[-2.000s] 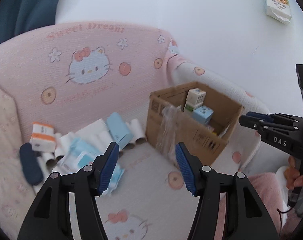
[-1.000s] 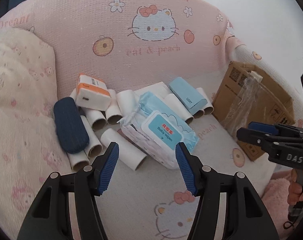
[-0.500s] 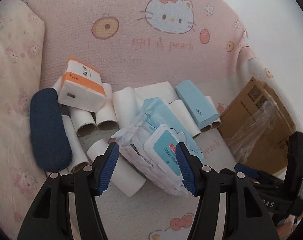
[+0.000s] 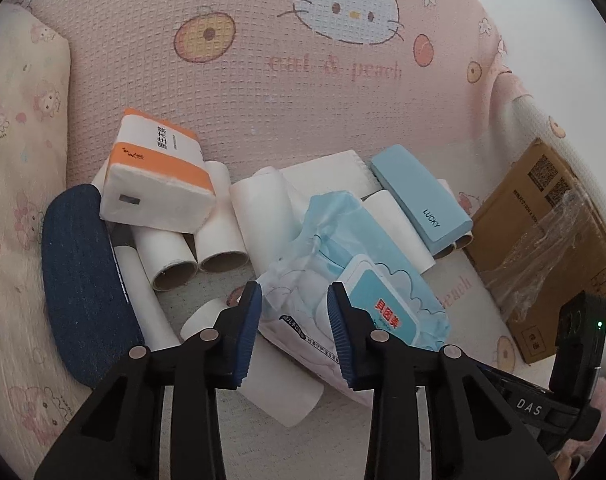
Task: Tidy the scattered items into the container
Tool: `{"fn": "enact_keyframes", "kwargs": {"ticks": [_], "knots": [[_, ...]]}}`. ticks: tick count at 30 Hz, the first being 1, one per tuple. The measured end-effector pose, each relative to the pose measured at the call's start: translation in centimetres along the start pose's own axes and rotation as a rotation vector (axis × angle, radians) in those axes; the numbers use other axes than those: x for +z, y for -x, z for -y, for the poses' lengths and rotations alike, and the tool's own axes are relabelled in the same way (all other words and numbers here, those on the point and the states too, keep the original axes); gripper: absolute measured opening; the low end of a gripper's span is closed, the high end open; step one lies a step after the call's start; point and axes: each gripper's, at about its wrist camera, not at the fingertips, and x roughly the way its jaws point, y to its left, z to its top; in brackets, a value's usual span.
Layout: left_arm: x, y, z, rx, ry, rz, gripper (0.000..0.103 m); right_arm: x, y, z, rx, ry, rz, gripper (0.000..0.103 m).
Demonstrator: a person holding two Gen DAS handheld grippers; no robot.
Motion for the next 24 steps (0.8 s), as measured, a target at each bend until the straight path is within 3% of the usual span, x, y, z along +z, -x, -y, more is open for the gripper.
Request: {"fn": "enact_keyframes", "kwargs": {"ticks": [2,4,7,10,17,20,23,24], "knots": [[0.2,-0.2,0.1,0.026,-0.019,-0.010,0.038,0.1,-0.4,0.2,0.046,-0.015,-0.016,0.041],[0.7,-0.3,-0.2,0.005,-0.015,-0.020,0.038,0.1,-0.1,0.2,0.067,-0.019,-0.006,0.041],[1.5,-0.9,-0.5,-0.041,-0.012,-0.053,0.038,-0.1,0.5,-0.3,0.048,0.014,0.022,0.040],[1.6,-1.6,-0.3,-0.024,-0.023,-0.081,0.038,0.2,0.2,-0.6,0.043,0.020,0.018,0.038],[-0.1,-1.7,1.3,-0.033,-0.055,-0.142,0.027,1.5,-0.4,-0.3,0.071,0.032,0.004,0.033],[-1.3,-1.7,2.8,-0.073,-0.088,-0.181,0.022,2.2,0.7,1.0,0.087,-0.018,0.010,0.033],[-2.8,-1.8,4.9,-0.213,-0.078,-0.229,0.021,2.5,1.9,2.4,0.140,-0.074,0.012,0.033],[-3.3,-1.8,5.9,-0.229,-0.087,-0.239,0.021,2.5,2.3,2.5,0.150,-0.079,0.011,0.033]]}}
